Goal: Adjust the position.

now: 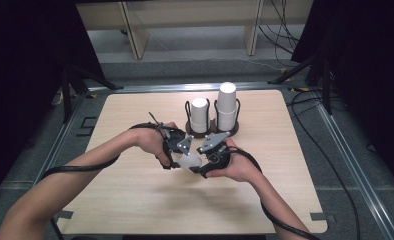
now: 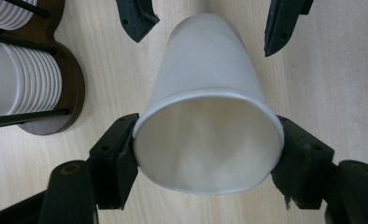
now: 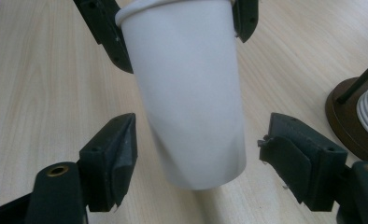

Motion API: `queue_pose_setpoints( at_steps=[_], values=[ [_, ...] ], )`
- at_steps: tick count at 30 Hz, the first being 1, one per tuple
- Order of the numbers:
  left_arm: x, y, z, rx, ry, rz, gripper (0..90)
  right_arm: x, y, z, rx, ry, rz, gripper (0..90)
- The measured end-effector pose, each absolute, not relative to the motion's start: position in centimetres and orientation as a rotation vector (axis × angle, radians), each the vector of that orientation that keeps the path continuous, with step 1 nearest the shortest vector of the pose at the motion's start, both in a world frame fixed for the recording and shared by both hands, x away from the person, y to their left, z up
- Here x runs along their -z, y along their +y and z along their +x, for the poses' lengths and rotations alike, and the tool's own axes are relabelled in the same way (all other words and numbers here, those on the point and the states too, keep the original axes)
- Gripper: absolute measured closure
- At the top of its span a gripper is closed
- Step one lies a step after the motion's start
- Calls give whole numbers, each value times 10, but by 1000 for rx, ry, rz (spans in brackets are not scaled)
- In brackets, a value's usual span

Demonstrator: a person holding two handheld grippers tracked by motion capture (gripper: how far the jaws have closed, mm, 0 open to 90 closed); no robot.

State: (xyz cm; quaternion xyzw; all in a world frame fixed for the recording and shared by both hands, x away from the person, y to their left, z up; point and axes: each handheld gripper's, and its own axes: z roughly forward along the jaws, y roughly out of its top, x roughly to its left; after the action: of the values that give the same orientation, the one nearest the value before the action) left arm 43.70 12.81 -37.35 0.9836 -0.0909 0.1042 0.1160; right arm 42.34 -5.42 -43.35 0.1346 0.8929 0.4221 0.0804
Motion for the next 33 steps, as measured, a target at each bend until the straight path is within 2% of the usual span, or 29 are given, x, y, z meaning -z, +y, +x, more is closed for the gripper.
queue_pose_setpoints(
  at_steps=[23, 33],
  values=[
    [371, 122, 434, -304, -289, 2852, 306, 441, -44, 421, -1243, 2716, 429, 263],
    [371, 119, 432, -296, -284, 2844, 307, 442, -42, 422, -1244, 2722, 395, 293]
  ],
)
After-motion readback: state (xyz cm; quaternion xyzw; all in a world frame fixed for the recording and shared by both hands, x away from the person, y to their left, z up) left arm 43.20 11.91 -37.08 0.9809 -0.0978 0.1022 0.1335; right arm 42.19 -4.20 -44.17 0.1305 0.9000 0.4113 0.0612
